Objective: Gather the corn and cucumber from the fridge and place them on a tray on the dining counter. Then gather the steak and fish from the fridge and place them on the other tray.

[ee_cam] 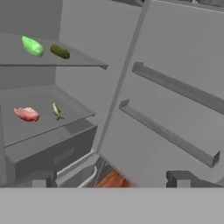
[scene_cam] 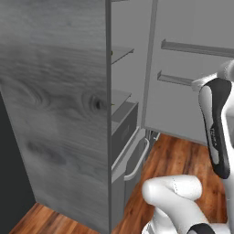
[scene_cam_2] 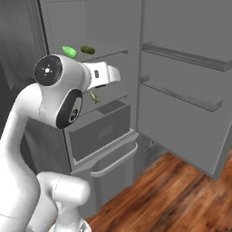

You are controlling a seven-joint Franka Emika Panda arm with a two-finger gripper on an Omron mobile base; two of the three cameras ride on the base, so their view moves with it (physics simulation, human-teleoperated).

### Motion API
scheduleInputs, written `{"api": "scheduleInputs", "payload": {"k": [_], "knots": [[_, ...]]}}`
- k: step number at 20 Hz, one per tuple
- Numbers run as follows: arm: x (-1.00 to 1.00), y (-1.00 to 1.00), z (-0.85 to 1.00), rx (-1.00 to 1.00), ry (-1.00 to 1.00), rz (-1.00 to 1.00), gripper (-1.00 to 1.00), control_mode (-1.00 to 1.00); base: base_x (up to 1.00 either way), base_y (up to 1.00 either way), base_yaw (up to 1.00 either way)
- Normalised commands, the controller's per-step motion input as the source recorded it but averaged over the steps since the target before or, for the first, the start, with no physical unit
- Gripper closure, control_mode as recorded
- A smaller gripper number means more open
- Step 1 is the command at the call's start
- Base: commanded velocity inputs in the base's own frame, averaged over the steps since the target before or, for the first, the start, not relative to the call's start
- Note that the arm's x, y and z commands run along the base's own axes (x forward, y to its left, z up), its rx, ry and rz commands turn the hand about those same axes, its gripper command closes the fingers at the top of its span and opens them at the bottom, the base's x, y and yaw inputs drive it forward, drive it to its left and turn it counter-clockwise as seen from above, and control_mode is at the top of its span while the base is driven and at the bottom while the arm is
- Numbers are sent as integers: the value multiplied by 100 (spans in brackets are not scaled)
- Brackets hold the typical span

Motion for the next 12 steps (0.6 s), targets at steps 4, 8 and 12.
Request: {"api": "scheduleInputs", "payload": {"k": [4,8,12], "knots": [[-45,38,-24,2,0,0,-100,-100,0,0,0],[-70,34,-28,5,0,0,-100,-100,0,0,0],[-58,42,-17,11,1,0,-100,-100,0,0,0]]}}
